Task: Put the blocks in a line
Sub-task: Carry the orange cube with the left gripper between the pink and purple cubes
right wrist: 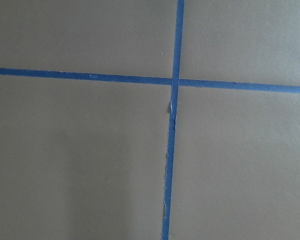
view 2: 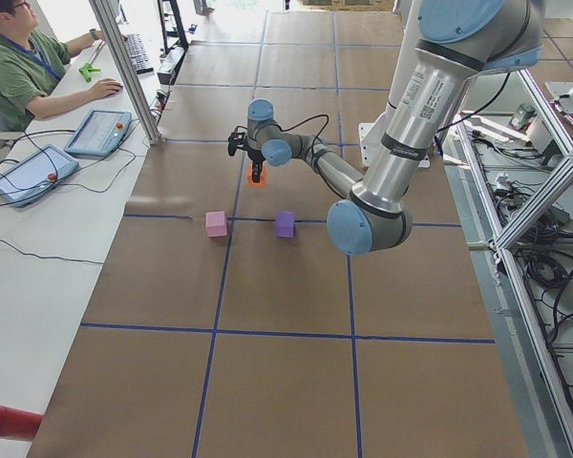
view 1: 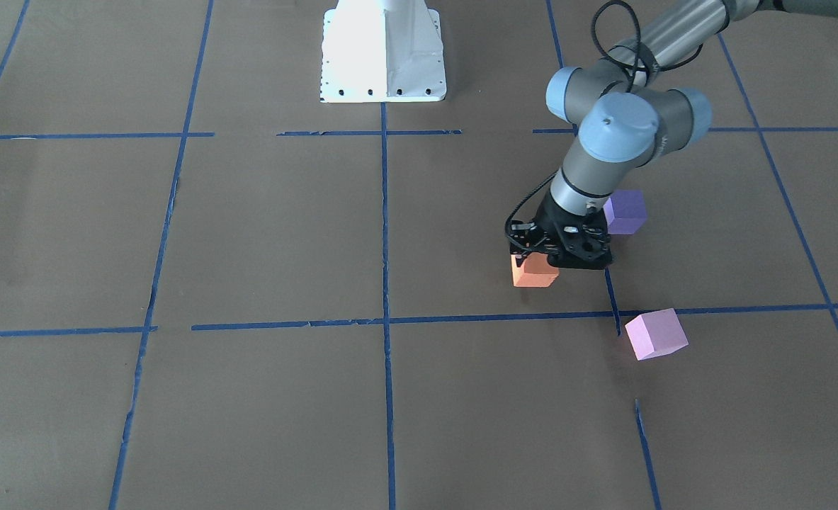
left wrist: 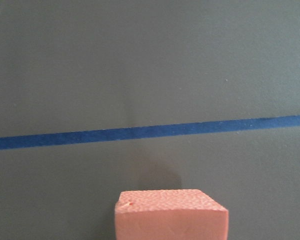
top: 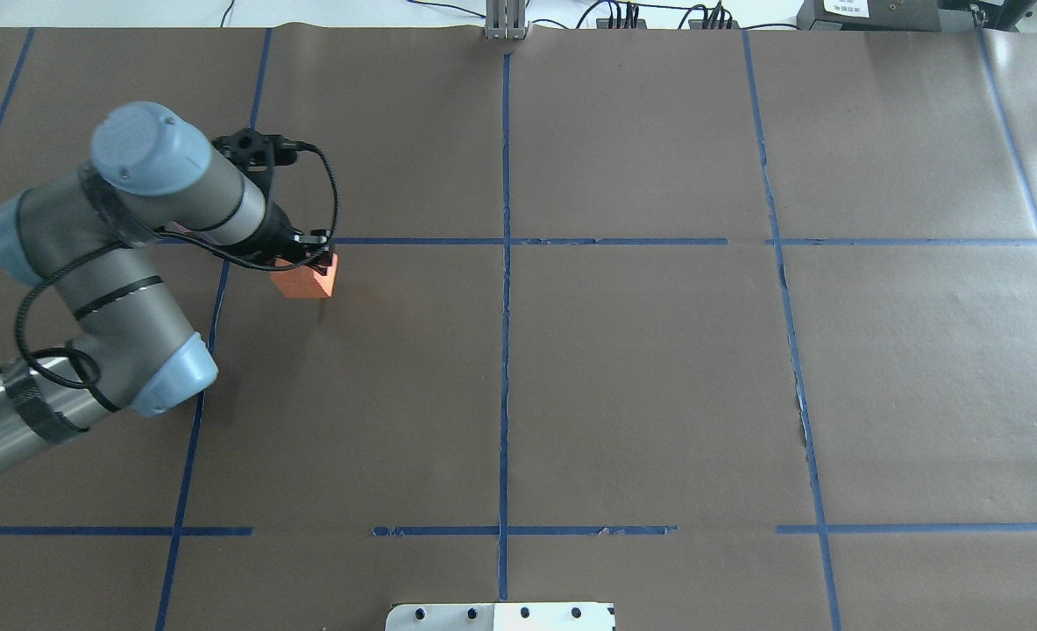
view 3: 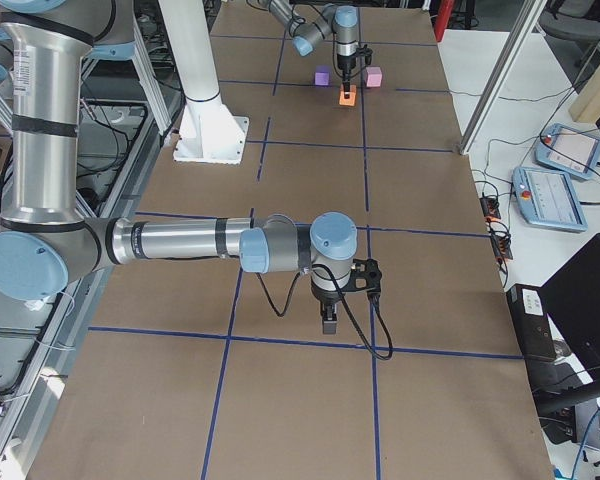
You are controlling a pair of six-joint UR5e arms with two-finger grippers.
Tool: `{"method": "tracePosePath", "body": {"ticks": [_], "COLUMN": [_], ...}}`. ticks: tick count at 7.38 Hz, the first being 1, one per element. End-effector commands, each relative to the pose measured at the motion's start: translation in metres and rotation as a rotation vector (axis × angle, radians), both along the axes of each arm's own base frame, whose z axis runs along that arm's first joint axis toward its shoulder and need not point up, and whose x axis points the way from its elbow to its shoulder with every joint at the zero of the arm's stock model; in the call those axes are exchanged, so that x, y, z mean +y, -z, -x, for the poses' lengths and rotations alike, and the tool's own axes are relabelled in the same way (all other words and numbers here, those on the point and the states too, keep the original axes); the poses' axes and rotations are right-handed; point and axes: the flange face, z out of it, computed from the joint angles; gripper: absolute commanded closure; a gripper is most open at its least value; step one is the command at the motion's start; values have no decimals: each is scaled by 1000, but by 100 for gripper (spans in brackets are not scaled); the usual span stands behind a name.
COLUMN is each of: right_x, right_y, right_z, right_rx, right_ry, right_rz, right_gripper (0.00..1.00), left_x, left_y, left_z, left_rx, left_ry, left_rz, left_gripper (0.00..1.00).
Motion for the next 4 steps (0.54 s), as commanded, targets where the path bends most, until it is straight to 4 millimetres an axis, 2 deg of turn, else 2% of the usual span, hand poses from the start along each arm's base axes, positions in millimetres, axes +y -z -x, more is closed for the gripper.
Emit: {"method": "tracePosePath", "body": {"ticks": [1, 2, 4], "right_x": [0, 0, 0], "right_y": [0, -1, -1], "right_z": [0, 0, 0], "right_rx": [0, 0, -1], "right_ry": [0, 0, 0], "right_rz": [0, 1, 1], "right_gripper": [0, 0, 0], "left_x": [-4, 2, 3], "left_y": [-76, -102, -108], "left_z": [79, 91, 85], "left_rx": [-62, -87, -90], "left_ry": [5, -16, -21], "left_rz": [59, 56, 65], "left_gripper": [83, 79, 75]}}
